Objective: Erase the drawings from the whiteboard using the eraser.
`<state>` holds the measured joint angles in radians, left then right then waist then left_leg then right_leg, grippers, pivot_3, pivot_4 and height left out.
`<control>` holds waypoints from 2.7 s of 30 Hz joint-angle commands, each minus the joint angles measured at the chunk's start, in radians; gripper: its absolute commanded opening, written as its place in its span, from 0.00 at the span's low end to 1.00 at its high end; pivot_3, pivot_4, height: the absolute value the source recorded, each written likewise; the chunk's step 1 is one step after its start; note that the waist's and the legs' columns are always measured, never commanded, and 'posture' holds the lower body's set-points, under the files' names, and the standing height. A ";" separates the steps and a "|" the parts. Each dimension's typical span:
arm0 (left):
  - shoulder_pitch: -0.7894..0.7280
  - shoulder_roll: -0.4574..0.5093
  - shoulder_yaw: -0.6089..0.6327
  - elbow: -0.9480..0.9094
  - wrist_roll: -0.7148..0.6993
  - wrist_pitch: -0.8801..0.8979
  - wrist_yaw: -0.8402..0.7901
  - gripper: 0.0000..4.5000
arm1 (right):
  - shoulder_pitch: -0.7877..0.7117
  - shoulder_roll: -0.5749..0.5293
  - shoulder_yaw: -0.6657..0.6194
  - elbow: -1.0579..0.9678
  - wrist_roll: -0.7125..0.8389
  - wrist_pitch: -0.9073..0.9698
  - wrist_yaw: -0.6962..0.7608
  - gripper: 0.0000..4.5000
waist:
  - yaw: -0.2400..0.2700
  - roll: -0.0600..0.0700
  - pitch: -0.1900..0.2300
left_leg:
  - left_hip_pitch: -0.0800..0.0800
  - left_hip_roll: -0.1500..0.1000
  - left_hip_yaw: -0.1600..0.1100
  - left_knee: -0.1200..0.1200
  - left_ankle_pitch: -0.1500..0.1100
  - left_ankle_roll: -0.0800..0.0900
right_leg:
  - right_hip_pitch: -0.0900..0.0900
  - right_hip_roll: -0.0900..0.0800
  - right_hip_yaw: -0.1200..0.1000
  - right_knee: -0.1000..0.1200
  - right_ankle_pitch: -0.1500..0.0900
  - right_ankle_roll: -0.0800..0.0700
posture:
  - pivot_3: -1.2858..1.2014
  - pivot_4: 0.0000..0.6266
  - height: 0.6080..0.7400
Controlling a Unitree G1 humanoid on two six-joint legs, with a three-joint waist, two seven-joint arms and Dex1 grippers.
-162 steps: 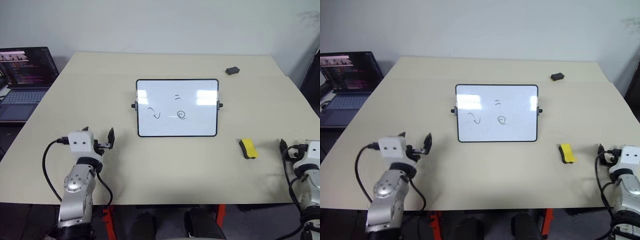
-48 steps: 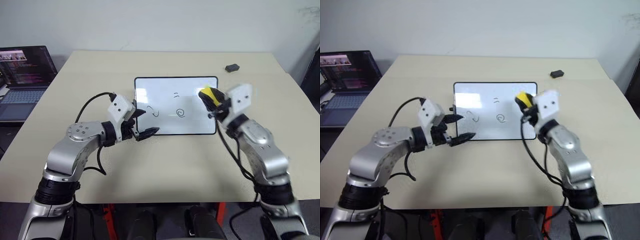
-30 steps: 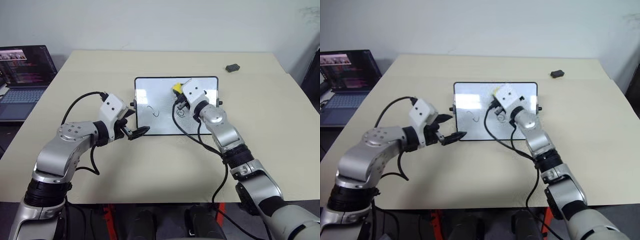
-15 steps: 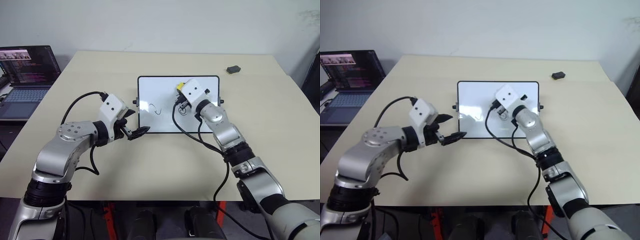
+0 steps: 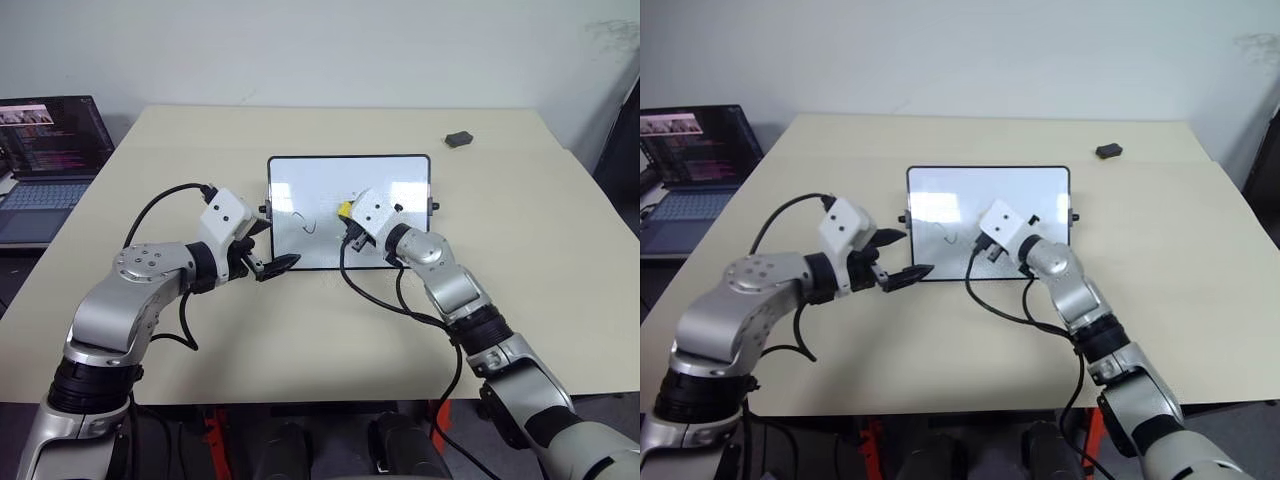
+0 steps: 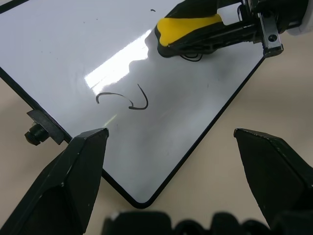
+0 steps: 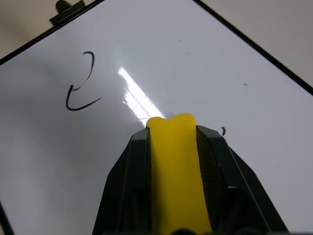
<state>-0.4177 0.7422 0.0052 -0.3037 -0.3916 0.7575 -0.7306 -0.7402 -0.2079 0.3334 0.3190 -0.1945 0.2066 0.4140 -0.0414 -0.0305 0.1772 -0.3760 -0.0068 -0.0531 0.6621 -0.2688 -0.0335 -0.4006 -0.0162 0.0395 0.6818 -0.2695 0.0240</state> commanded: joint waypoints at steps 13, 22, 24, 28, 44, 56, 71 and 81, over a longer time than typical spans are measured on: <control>0.012 0.003 0.016 -0.029 0.005 -0.020 0.001 1.00 | -0.063 0.040 -0.152 0.005 0.056 -0.066 -0.100 0.21 | 0.000 0.001 0.002 | -0.009 0.000 -0.001 -0.003 -0.001 0.000 | -0.008 0.000 0.000 -0.003 0.000 0.000 | 0.52 0.24 1.00; 0.010 0.002 0.014 -0.036 0.004 -0.017 0.001 1.00 | -0.026 0.016 -0.088 0.033 -0.002 0.060 -0.065 0.21 | 0.000 0.000 0.002 | -0.005 0.000 0.000 -0.002 -0.001 0.000 | -0.005 0.000 0.000 -0.002 0.000 0.000 | 0.52 0.24 1.00; 0.010 0.002 0.014 -0.036 0.003 -0.017 0.001 1.00 | -0.007 0.009 -0.084 0.015 0.000 0.080 -0.050 0.21 | 0.000 0.000 0.001 | -0.005 0.000 0.000 -0.002 -0.001 0.000 | -0.004 0.000 0.000 -0.002 0.000 0.000 | 0.52 0.24 1.00; 0.005 -0.001 0.010 -0.034 0.004 -0.016 0.002 1.00 | 0.000 0.011 -0.087 -0.008 0.009 0.108 -0.036 0.21 | 0.000 0.000 0.001 | -0.004 0.000 0.000 -0.001 -0.001 0.000 | -0.004 0.000 0.000 -0.001 0.000 0.000 | 0.52 0.24 1.00; 0.107 -0.055 0.100 -0.106 -0.037 0.029 0.099 1.00 | 0.198 0.008 -0.355 -0.379 0.288 -0.027 -0.025 0.21 | 0.009 0.001 0.002 | -0.010 0.000 -0.001 -0.003 -0.002 -0.001 | -0.007 -0.001 -0.001 -0.006 -0.001 0.001 | 0.52 0.24 1.00; 0.257 -0.075 0.147 -0.164 -0.046 0.043 0.163 1.00 | 0.601 -0.125 -0.304 -0.628 0.343 -0.027 0.100 0.21 | 0.006 0.001 0.002 | -0.006 0.000 0.000 -0.002 -0.002 -0.001 | -0.005 -0.001 0.001 -0.003 -0.002 0.001 | 0.52 0.24 1.00; 0.189 -0.073 0.092 -0.146 -0.042 0.057 0.173 1.00 | 0.344 -0.111 -0.236 -0.404 0.192 -0.249 0.036 0.21 | 0.009 0.001 0.002 | -0.006 0.000 0.000 -0.002 -0.002 -0.001 | -0.004 0.000 0.000 -0.003 -0.002 0.001 | 0.52 0.24 1.00; 0.171 -0.056 0.077 -0.130 -0.039 0.074 0.160 1.00 | 0.040 -0.033 -0.225 0.129 0.099 -0.514 -0.075 0.21 | 0.008 0.001 0.002 | -0.007 0.000 0.000 -0.003 -0.002 -0.001 | -0.005 -0.001 0.000 -0.004 -0.001 0.001 | 0.52 0.24 1.00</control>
<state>-0.2405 0.6746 0.0748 -0.4201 -0.4316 0.8359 -0.5644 -0.6724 -0.2484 0.1068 0.4140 -0.0862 -0.2528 0.3626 -0.0329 -0.0294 0.1795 -0.3829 -0.0069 -0.0525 0.6592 -0.2706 -0.0346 -0.4059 -0.0168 0.0400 0.6778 -0.2709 0.0246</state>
